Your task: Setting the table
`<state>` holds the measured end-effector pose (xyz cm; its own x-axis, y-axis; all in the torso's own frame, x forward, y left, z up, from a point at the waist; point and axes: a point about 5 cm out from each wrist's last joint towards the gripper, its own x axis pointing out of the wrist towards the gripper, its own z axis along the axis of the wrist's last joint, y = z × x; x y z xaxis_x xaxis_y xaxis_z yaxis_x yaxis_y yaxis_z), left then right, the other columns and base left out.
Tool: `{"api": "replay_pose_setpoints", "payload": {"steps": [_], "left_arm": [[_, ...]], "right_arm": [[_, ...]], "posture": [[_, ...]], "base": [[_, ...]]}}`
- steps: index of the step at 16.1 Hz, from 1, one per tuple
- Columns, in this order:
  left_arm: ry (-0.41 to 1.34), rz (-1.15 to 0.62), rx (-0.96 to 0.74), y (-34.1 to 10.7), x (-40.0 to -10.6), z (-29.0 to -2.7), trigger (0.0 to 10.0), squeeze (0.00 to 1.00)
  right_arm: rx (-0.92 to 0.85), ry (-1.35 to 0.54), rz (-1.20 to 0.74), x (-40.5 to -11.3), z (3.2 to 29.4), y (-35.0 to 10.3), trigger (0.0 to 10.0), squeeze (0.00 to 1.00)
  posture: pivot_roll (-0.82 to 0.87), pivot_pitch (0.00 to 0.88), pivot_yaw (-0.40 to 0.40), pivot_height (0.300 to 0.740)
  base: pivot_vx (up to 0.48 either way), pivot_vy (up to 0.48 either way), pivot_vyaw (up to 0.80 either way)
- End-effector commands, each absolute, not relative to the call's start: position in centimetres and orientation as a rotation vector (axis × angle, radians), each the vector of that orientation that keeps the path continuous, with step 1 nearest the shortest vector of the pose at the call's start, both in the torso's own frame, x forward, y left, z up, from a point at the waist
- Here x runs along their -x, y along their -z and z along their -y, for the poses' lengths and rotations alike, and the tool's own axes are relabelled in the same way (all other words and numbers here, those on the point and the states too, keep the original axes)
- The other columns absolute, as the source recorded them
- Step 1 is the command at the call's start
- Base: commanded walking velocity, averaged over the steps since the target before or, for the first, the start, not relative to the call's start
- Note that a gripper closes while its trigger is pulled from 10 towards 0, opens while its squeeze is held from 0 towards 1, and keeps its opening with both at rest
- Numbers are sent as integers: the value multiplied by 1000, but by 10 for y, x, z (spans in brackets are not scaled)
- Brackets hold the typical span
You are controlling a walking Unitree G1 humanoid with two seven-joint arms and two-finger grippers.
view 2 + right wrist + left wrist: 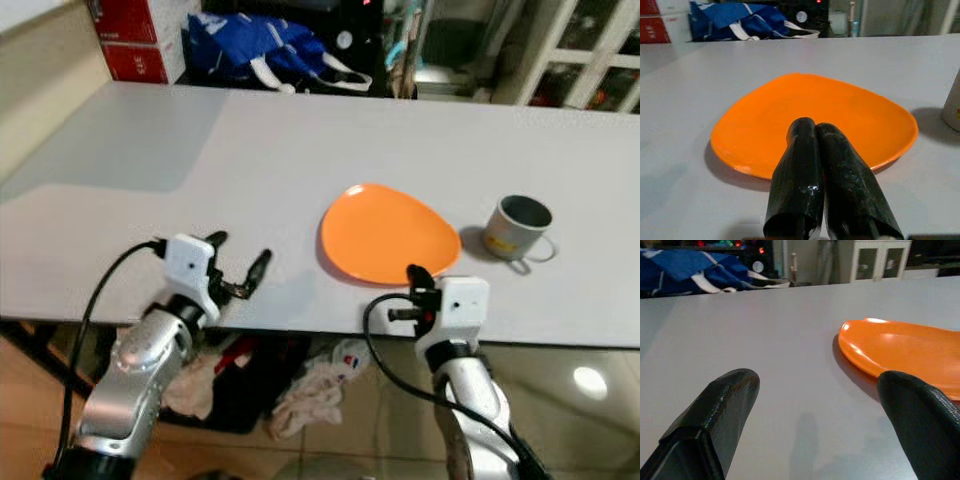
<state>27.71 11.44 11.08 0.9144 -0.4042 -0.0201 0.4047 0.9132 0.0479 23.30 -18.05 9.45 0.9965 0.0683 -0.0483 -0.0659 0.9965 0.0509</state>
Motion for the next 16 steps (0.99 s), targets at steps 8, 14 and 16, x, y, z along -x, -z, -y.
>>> {"api": "replay_pose_setpoints", "payload": {"steps": [8, 14, 16], "left_arm": [[398, -10, -69, -114, -278, -116, 10000, 0], [296, -24, -63, -111, -284, -128, 10000, 0], [291, -19, -76, -113, -285, -131, 10000, 0]], "right_arm": [[-44, -84, -57, -237, 179, -93, 10000, 0], [-49, -75, -29, -236, 179, -95, 10000, 0], [-57, -76, -31, -237, 177, -94, 10000, 0]], "posture": [[-38, 0, -21, 740], [-30, 0, -22, 740], [-21, 0, -19, 740]], "base": [[0, 453, 0], [0, 463, 0], [0, 469, 0]]}}
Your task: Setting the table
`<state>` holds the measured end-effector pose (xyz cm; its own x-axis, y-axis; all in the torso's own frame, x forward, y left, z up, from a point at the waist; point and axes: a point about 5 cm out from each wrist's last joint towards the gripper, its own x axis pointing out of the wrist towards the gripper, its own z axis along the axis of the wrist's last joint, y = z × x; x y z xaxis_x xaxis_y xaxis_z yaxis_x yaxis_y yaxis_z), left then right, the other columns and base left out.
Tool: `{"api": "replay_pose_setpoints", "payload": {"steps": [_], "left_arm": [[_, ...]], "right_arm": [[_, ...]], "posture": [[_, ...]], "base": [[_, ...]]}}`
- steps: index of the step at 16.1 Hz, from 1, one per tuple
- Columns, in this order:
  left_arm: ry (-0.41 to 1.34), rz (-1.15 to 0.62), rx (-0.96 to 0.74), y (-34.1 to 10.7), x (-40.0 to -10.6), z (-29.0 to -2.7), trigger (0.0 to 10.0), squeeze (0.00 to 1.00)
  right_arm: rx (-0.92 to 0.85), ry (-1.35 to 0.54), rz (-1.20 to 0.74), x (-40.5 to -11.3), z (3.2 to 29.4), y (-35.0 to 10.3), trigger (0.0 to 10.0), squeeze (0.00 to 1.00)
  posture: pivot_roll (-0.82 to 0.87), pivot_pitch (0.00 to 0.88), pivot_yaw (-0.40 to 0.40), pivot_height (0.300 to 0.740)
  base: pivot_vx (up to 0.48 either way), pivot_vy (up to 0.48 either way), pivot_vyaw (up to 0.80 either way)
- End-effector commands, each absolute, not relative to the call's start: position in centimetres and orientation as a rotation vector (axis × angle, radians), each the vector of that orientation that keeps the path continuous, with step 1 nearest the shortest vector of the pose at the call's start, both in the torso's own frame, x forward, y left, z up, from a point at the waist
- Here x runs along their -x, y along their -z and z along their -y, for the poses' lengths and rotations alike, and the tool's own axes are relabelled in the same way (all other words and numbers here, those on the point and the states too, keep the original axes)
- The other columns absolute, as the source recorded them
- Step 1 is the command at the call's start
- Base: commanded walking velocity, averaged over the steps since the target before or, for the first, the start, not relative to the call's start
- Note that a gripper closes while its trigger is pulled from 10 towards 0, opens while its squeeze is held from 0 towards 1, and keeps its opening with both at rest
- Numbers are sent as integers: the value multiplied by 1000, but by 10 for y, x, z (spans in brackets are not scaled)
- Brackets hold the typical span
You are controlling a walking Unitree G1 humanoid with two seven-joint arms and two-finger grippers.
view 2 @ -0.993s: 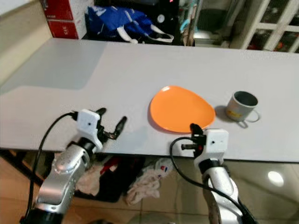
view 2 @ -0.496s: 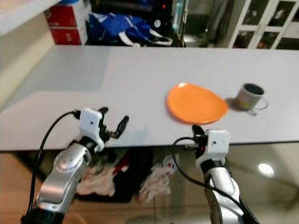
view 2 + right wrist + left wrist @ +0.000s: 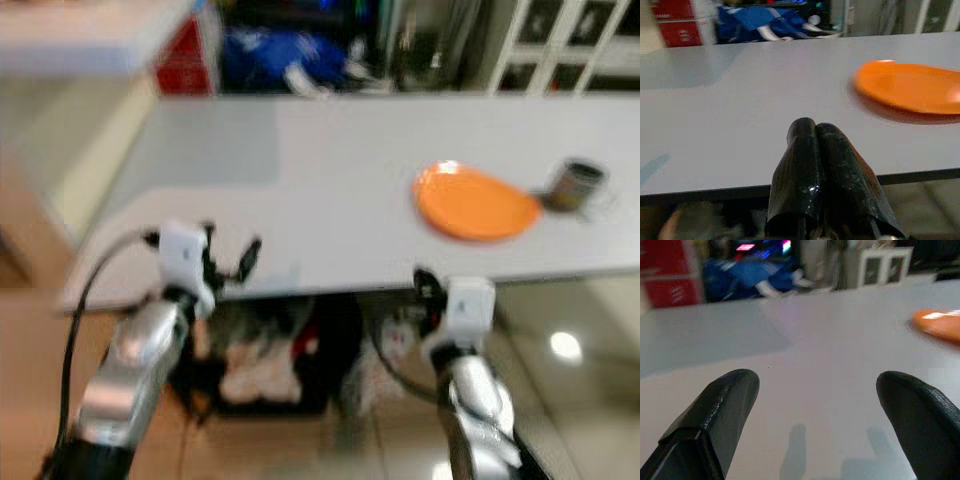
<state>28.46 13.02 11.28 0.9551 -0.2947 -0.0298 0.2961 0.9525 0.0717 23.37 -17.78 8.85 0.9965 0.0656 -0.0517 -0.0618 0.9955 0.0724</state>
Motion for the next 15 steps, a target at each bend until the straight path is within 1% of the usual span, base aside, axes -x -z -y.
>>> {"api": "replay_pose_setpoints", "payload": {"steps": [1, 4, 7, 10, 11, 12, 15], "left_arm": [[272, -24, -98, -113, -288, -135, 10000, 0], [260, -22, -95, -114, -290, -135, 10000, 0], [254, -20, -93, -114, -287, -133, 10000, 0], [247, -20, -86, -113, -287, -132, 10000, 0], [246, -21, -83, -113, -287, -132, 10000, 0], [244, -17, -82, -114, -289, -131, 10000, 0], [245, -10, -95, -116, -291, -134, 10000, 0]], "right_arm": [[-67, -75, -34, -238, 175, -92, 10000, 0], [-78, -92, -31, -239, 170, -91, 10000, 0], [-66, -114, -36, -240, 167, -91, 10000, 0], [-48, -80, -50, -244, 173, -89, 10000, 0], [-51, -45, -25, -246, 177, -92, 10000, 0], [-52, -42, -17, -249, 178, -94, 10000, 1000], [-52, -39, -16, -251, 174, -93, 10000, 1000]], "posture": [[-15, 0, -18, 740], [-3, 0, -25, 740], [4, 0, -36, 740], [3, 0, -43, 740], [5, 0, -42, 740], [10, 0, -39, 740], [17, 0, -26, 740]], "base": [[0, 469, 0], [0, 472, 0], [0, 472, 769], [0, 472, 0], [0, 472, 0], [0, 472, 0], [0, 472, 0]]}}
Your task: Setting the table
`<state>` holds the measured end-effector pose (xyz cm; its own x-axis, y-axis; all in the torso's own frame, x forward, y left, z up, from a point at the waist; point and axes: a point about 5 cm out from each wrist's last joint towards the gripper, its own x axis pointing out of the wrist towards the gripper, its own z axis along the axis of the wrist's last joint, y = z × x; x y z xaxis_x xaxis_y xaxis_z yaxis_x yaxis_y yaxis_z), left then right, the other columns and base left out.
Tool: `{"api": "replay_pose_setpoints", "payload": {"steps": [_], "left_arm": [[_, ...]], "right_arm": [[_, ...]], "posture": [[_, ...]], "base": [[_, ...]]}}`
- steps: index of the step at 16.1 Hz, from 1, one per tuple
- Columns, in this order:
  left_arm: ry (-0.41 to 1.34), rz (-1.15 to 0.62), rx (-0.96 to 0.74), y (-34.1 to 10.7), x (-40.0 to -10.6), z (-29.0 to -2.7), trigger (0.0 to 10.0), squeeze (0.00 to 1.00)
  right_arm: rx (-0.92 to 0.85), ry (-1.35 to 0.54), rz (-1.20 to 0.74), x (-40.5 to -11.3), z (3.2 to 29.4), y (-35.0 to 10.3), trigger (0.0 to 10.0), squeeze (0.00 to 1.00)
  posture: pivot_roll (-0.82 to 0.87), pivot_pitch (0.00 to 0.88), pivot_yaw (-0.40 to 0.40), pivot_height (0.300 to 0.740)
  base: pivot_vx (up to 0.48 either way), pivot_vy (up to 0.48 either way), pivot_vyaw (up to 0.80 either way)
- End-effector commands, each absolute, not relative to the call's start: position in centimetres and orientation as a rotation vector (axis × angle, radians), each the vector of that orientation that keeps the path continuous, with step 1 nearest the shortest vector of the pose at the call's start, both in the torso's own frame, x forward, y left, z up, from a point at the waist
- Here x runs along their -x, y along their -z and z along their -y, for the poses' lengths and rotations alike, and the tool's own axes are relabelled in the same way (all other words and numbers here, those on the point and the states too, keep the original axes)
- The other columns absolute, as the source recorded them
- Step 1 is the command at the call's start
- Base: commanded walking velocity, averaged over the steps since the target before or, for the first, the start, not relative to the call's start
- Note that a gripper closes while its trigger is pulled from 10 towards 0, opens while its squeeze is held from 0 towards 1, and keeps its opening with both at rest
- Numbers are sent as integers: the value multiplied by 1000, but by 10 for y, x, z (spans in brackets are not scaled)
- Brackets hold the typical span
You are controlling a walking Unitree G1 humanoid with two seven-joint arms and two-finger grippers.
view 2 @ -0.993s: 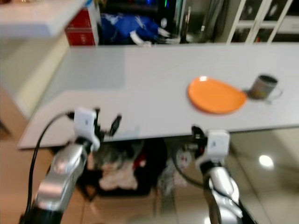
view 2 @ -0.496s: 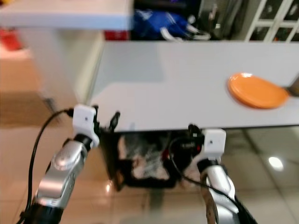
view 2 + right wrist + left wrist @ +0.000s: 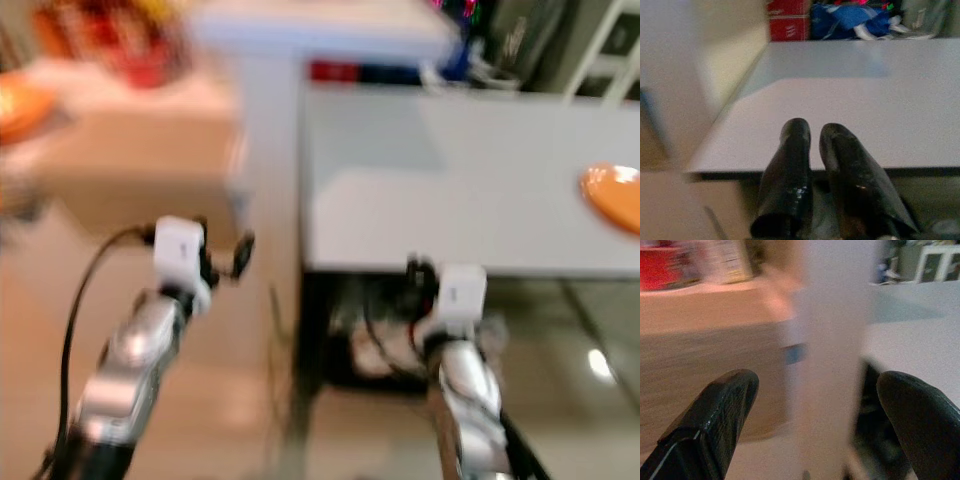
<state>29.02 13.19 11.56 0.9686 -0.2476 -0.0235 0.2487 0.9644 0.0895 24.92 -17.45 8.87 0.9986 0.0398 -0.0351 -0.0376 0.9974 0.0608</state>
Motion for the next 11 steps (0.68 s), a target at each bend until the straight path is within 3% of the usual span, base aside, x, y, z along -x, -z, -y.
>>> {"api": "replay_pose_setpoints", "payload": {"steps": [1, 11], "left_arm": [[246, -10, -98, -116, -291, -134, 10000, 0], [262, -19, -104, -114, -297, -126, 10000, 0]], "right_arm": [[-50, -39, -17, -251, 174, -93, 10000, 1000], [-23, -48, -9, -249, 177, -93, 10000, 1000]], "posture": [[17, 0, -26, 740], [-13, 0, -25, 740]], "base": [[0, 472, 0], [0, 472, 0]]}}
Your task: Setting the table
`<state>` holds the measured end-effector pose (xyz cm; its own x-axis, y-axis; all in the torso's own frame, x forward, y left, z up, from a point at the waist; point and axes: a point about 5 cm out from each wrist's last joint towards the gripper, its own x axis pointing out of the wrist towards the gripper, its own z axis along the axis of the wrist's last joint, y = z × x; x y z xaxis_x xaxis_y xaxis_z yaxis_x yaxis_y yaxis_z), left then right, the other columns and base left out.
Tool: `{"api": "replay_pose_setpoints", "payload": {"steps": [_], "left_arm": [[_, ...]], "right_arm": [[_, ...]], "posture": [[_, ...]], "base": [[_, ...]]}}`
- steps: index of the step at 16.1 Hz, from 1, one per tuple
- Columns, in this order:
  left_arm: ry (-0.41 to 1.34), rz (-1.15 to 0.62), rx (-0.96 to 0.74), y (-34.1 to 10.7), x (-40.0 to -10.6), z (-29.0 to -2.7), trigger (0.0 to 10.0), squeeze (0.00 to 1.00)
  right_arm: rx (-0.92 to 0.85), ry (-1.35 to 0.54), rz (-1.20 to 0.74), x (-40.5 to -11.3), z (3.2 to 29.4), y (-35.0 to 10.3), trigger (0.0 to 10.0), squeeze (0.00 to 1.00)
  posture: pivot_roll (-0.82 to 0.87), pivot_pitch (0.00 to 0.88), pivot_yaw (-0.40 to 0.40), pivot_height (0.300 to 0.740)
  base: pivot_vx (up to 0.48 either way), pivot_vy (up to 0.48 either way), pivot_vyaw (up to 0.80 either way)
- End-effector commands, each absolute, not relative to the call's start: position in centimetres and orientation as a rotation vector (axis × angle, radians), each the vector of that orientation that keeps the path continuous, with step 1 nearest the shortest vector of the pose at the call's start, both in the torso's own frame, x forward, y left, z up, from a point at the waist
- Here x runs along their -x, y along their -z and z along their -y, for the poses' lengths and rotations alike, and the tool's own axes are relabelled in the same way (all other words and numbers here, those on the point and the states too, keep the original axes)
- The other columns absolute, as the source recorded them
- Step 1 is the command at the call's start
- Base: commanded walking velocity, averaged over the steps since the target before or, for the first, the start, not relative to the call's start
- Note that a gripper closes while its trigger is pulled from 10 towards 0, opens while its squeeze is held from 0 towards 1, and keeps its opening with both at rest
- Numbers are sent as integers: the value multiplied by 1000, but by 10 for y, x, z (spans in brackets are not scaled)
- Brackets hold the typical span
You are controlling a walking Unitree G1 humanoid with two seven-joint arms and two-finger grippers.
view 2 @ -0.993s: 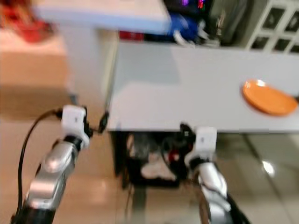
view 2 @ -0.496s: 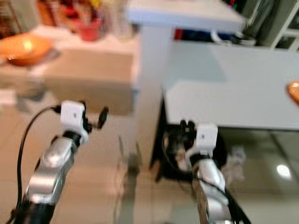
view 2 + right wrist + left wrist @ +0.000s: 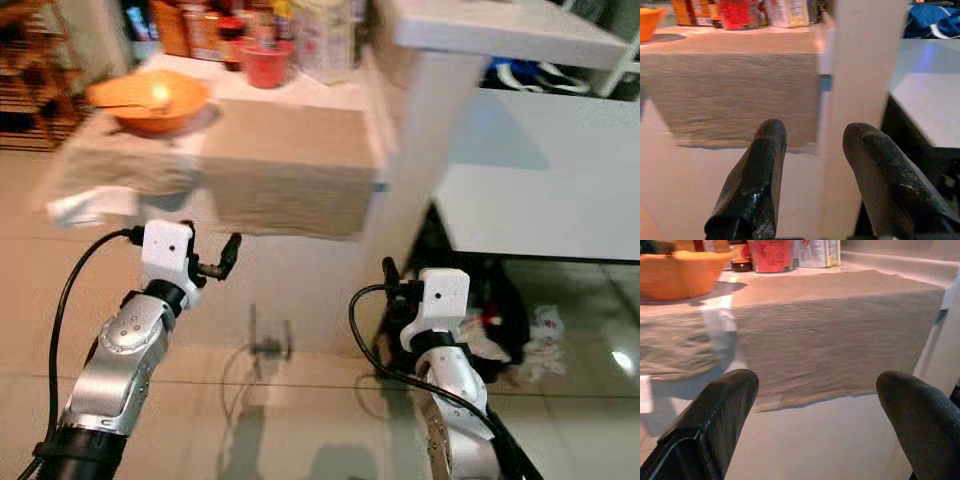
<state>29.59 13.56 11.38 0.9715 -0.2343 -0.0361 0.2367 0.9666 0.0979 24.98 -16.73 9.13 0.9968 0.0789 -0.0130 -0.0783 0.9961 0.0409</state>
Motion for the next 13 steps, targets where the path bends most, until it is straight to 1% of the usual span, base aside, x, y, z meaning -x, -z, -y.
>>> {"api": "replay_pose_setpoints", "payload": {"steps": [1, 2, 4, 5, 6, 9, 11, 13], "left_arm": [[263, -19, -107, -114, -298, -126, 10000, 0], [265, -17, -112, -114, -300, -126, 10000, 0], [289, -11, -134, -115, -300, -125, 10000, 0], [293, -4, -145, -115, -300, -124, 10000, 0], [286, 3, -147, -116, -300, -124, 10000, 0], [270, 24, -154, -117, -300, -124, 10000, 0], [265, 40, -159, -118, -299, -123, 10000, 0], [266, 44, -168, -118, -299, -122, 10000, 0]], "right_arm": [[-20, -44, -9, -249, 177, -93, 10000, 1000], [-33, -63, -6, -250, 174, -93, 10000, 1000], [-4, -45, -8, -253, 175, -94, 10000, 1000], [9, -26, -7, -255, 176, -94, 10000, 0], [14, -24, 4, -257, 176, -96, 10000, 0], [62, -52, 50, -257, 172, -102, 10000, 0], [55, -76, 66, -257, 169, -107, 10000, 0], [67, -86, 72, -257, 168, -108, 10000, 0]], "posture": [[-11, 0, -22, 740], [-8, 0, -21, 740], [-2, 0, -21, 740], [0, 0, -22, 740], [1, 0, -23, 740], [3, 0, -27, 740], [1, 0, -28, 740], [0, 0, -30, 740]], "base": [[0, 472, 0], [0, 472, 0], [0, 472, 0], [0, 472, 0], [0, 424, 0], [0, 0, 0], [0, 0, 0], [450, 0, 747]]}}
